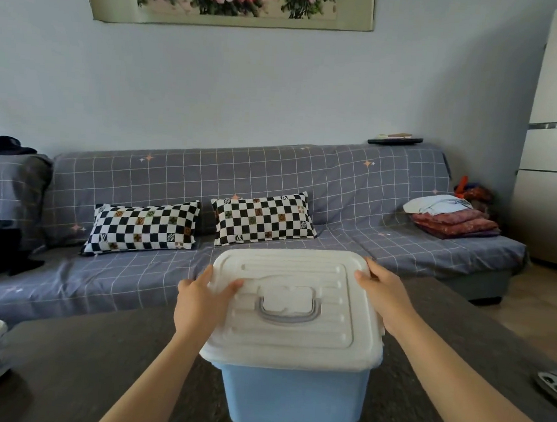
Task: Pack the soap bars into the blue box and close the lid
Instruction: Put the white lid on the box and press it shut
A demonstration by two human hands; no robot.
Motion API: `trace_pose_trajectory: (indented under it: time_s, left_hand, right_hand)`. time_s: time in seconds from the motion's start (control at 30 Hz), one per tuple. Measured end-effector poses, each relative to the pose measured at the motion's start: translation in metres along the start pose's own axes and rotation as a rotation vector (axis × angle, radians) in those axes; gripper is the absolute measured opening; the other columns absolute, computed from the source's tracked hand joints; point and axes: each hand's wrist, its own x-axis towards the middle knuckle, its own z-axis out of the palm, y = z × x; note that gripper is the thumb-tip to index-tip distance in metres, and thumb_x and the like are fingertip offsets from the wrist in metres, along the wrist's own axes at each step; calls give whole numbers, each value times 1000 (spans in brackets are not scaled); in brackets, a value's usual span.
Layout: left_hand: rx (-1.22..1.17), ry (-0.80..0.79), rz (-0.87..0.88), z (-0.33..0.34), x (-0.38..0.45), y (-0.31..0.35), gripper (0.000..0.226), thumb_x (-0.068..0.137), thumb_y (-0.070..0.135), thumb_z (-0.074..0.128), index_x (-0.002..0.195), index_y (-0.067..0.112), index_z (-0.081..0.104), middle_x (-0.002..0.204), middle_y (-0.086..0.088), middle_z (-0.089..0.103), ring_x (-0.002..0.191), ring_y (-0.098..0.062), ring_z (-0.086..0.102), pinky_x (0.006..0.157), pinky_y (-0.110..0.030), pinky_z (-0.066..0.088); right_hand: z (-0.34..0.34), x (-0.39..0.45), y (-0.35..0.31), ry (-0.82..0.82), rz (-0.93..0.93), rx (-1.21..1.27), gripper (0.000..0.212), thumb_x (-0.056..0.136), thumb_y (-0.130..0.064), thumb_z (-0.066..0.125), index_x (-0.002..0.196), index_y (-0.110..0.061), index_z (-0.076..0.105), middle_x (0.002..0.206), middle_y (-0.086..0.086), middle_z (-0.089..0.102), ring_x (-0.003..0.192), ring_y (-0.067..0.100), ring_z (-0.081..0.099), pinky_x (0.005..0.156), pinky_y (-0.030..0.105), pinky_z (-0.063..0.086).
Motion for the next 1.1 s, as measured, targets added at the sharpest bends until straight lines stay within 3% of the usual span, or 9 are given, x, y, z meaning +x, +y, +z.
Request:
trace_pose_trajectory:
  time_s: [0.07, 0.13, 0.27, 0.37, 0.5, 0.57, 0.7, 0.87, 1.1]
  left_hand:
    - [59, -26, -11, 6, 5, -5, 82, 78, 67, 54, 146, 25, 34, 143, -12, 38, 117, -28, 54, 85, -37, 47]
    - [107, -51, 2, 13, 11, -11, 76, 80, 66, 51, 144, 26, 39, 139, -12, 45, 114, -26, 57, 85, -36, 50]
    - [107, -131, -9, 29, 23, -27, 60, 84, 55, 46, 137, 28, 48, 132, -15, 54, 115, -28, 55, 88, -38, 51]
    - [88, -161, -63, 43, 37, -44, 59, 80, 55, 38, 128, 25, 55, 125, -17, 58, 104, -32, 61, 85, -44, 53]
    - [85, -180, -94, 55, 44, -56, 53, 82, 46, 33, 117, 17, 59, 117, -20, 61, 106, -32, 55, 86, -43, 48]
    - [80, -184, -96, 54, 42, -54, 53, 82, 45, 33, 122, 21, 60, 122, -18, 61, 116, -34, 51, 93, -44, 47]
    - [169, -189, -100, 52, 35, -53, 47, 96, 38, 36, 141, 27, 45, 142, -9, 49, 137, -34, 30, 109, -42, 25]
    - [11, -212, -130, 55, 33, -67, 47, 91, 46, 38, 134, 31, 52, 137, -19, 49, 113, -32, 54, 95, -38, 44]
    - [-80, -220, -141, 53, 27, -59, 45, 93, 42, 42, 137, 35, 48, 141, -9, 50, 124, -29, 50, 100, -40, 43]
  right_hand:
    - [4, 13, 9, -41, 19, -106, 51, 96, -20, 46, 145, -20, 33, 147, 4, 42, 128, 24, 46, 102, 40, 40]
    - [8, 25, 18, -78, 30, -179, 51, 97, -22, 43, 147, -21, 29, 151, 3, 35, 135, 24, 39, 106, 39, 35]
    - [12, 42, 33, -135, 69, -227, 50, 98, -25, 40, 147, -20, 28, 154, 2, 31, 139, 23, 32, 110, 37, 29]
    - [13, 48, 43, -185, 95, -259, 50, 99, -27, 40, 147, -20, 28, 154, 2, 31, 139, 23, 32, 111, 38, 28]
    - [15, 50, 54, -212, 97, -361, 47, 100, -27, 37, 145, -18, 33, 151, 4, 35, 137, 23, 35, 109, 35, 29]
    - [17, 50, 60, -234, 102, -377, 46, 100, -26, 37, 144, -17, 34, 152, 5, 35, 138, 23, 34, 110, 35, 27]
    - [19, 48, 64, -250, 94, -383, 46, 100, -24, 38, 145, -18, 33, 153, 3, 33, 139, 23, 32, 111, 36, 26]
    - [19, 39, 71, -260, 90, -346, 48, 100, -25, 36, 147, -24, 27, 155, 2, 27, 142, 23, 26, 113, 37, 23]
    - [20, 34, 73, -262, 116, -410, 51, 101, -29, 33, 149, -27, 18, 156, 4, 24, 142, 26, 27, 112, 40, 25]
